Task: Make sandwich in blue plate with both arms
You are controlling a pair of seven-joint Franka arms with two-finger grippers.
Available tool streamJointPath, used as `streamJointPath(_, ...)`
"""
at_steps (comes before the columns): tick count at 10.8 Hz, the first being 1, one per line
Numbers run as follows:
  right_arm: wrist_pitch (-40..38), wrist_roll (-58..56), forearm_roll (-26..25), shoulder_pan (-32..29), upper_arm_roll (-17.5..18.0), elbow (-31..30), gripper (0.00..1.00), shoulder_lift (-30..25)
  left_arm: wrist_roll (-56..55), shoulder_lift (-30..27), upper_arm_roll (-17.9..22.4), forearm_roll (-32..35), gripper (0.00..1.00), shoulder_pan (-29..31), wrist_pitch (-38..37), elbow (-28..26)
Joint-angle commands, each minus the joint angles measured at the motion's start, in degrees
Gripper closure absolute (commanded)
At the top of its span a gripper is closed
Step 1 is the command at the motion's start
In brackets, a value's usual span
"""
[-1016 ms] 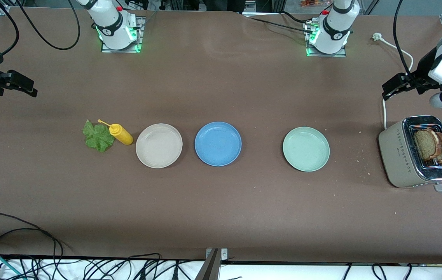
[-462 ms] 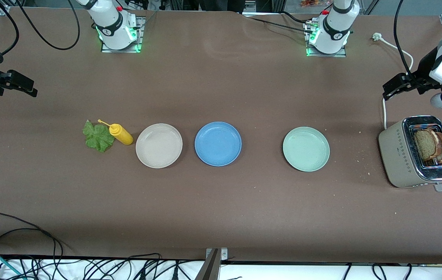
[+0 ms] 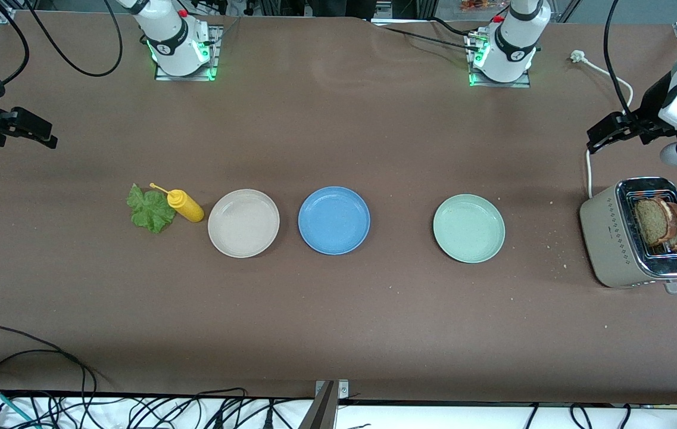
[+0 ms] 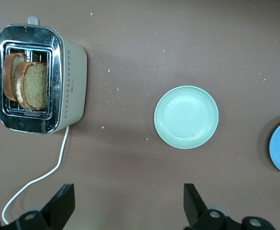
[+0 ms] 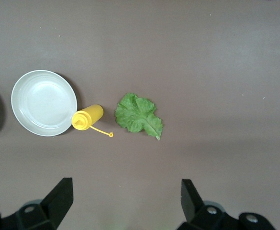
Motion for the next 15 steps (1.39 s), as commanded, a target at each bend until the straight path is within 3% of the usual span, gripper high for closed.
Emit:
streamJointPath(1, -1.27, 0.24, -0.28, -0.15, 0.31, 1.05, 0.00, -0.14, 1.44, 0.60, 0.51, -1.75, 0.00, 0.37, -1.18, 1.50)
streamJointPath(15, -1.27, 0.24, -0.28, -0.15, 0.31, 1.05, 0.00, -0.14, 4.69, 0.77, 0.60, -1.84, 0.00, 1.86, -1.18, 1.50)
